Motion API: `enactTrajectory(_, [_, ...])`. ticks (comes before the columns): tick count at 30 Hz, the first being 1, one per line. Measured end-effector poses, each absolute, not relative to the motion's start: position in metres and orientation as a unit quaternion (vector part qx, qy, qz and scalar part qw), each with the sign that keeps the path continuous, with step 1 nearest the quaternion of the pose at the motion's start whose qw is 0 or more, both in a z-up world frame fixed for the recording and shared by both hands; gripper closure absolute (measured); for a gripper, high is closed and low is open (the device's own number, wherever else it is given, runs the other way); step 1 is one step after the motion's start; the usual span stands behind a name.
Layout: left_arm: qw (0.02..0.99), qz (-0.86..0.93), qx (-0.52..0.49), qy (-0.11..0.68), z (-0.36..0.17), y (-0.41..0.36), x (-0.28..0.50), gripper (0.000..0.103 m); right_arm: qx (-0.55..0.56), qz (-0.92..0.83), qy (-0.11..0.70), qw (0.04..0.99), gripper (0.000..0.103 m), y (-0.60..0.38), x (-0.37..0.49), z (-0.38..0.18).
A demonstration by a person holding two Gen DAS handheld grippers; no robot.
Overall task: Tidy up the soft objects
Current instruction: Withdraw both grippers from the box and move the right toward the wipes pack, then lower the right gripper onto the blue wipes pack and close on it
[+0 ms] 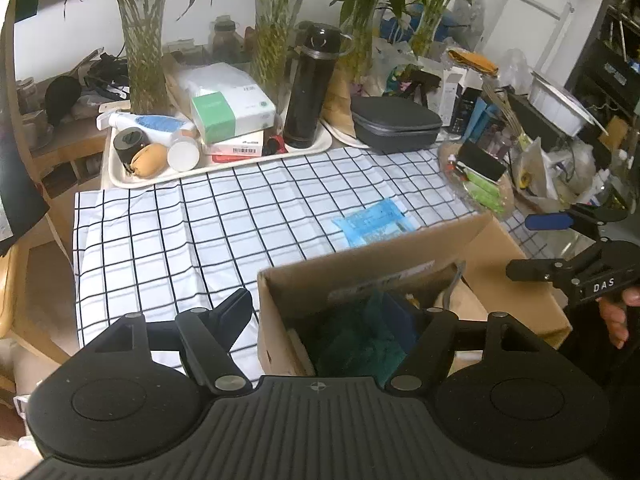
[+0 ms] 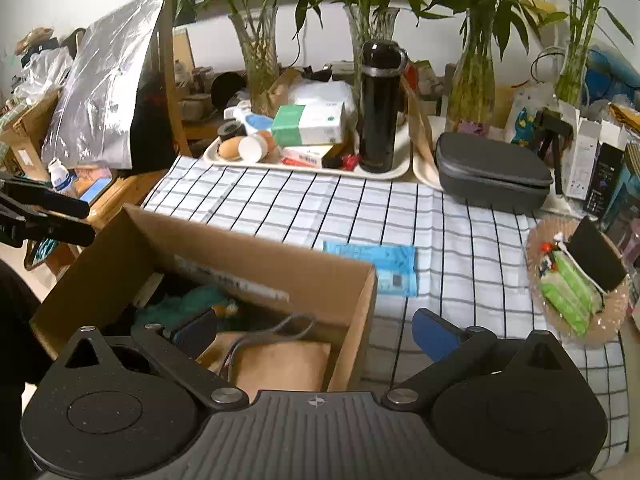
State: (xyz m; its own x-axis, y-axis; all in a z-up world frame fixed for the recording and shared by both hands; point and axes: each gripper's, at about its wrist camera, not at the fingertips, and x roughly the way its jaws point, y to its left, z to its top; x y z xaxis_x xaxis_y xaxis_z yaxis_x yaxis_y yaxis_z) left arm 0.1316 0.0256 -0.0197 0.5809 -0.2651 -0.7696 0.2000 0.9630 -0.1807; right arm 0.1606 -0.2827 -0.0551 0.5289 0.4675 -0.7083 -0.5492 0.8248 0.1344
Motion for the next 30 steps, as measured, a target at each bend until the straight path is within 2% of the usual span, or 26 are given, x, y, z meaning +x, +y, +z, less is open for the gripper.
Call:
enactTrajectory(16, [0.889,-0.149,-0.057,0.43,-0.034,0.028,0.193,0.032,-0.038,0.271,0.37,0.888,0.0,-0.294,0.232,-0.058])
enactTrajectory(30, [0.88,-0.17,-0.063,0.438,-0.066,0.033,0.252,0.032,-0.046,0.269,0.388,0.88,0.0,-0.288,0.296,-0.09])
